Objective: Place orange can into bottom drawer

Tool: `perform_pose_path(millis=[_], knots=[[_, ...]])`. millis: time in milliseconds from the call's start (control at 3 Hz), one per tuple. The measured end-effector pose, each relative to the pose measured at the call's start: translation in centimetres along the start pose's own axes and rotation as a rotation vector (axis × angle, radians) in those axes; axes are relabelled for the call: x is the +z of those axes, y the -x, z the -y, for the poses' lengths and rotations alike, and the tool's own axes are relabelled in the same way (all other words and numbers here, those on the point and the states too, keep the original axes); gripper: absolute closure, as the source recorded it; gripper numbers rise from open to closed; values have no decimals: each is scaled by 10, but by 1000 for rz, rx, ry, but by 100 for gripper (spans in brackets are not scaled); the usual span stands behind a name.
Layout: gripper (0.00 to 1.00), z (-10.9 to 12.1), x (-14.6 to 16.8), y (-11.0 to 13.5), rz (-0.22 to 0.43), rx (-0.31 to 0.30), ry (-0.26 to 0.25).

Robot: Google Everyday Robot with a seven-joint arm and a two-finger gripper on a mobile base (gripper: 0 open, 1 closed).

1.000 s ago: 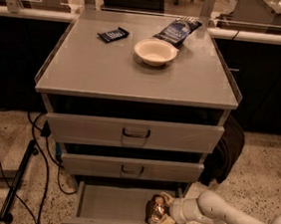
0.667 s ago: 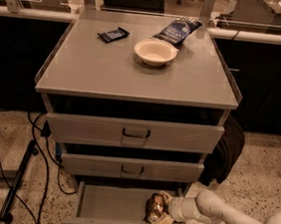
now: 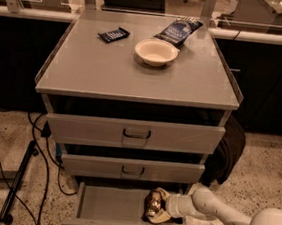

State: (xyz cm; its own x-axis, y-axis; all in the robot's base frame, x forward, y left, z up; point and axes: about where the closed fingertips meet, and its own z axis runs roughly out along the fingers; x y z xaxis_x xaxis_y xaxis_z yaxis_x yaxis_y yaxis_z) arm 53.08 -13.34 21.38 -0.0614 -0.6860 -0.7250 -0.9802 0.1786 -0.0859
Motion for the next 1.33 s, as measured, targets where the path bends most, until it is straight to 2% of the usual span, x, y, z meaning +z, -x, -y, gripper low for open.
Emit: perform_pose_path(millis=[667,1333], knots=[[100,32,28,-7,16,-29,-45],[100,48,61,-22,32,-22,-64]])
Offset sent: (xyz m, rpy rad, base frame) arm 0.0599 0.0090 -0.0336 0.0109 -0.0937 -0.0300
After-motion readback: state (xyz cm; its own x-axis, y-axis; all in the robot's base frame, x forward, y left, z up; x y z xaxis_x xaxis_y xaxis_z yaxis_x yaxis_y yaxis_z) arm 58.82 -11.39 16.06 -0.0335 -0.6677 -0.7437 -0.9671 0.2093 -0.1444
